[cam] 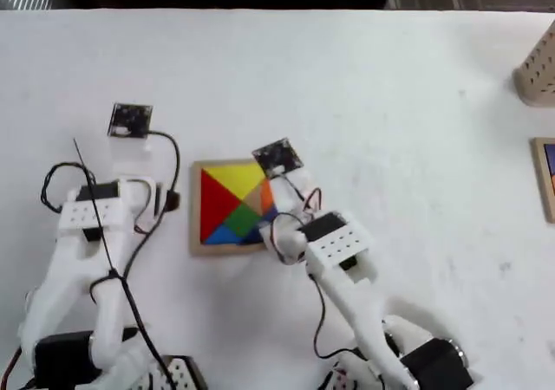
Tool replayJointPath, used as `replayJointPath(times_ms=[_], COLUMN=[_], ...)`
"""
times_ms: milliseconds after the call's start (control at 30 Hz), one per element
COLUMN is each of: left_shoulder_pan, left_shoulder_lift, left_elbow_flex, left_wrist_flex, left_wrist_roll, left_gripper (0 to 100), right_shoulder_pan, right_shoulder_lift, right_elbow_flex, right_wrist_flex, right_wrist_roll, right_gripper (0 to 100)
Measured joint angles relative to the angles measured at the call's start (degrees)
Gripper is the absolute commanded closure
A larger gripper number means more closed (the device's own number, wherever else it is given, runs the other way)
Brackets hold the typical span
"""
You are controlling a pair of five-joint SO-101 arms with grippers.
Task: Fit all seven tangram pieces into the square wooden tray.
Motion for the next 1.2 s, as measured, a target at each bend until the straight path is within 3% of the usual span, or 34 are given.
replayJointPath(times_ms=[400,700,1033,1200], left_shoulder_pan=[0.0,-1.8,-2.0,-2.0], left_shoulder_lift=[0.0,0.0,0.0,0.0], left_elbow_flex=[0.0,0.0,0.0,0.0], left_wrist_flex=[0.0,-1.5,-1.5,-1.5], left_wrist_roll=[0.0,1.1,1.2,1.2], left_gripper=[73,73,73,73], right_shoulder_pan=[-2.5,-7.1,-6.7,-1.3], right_shoulder_lift=[-10.0,-2.5,3.2,3.3], right_elbow_flex=[0.1,0.1,-0.5,-0.6], right_wrist_flex=[1.1,-4.2,-6.0,-4.4], right_wrist_roll=[0.4,0.4,3.1,4.0], right_gripper=[97.8,97.8,97.9,97.9])
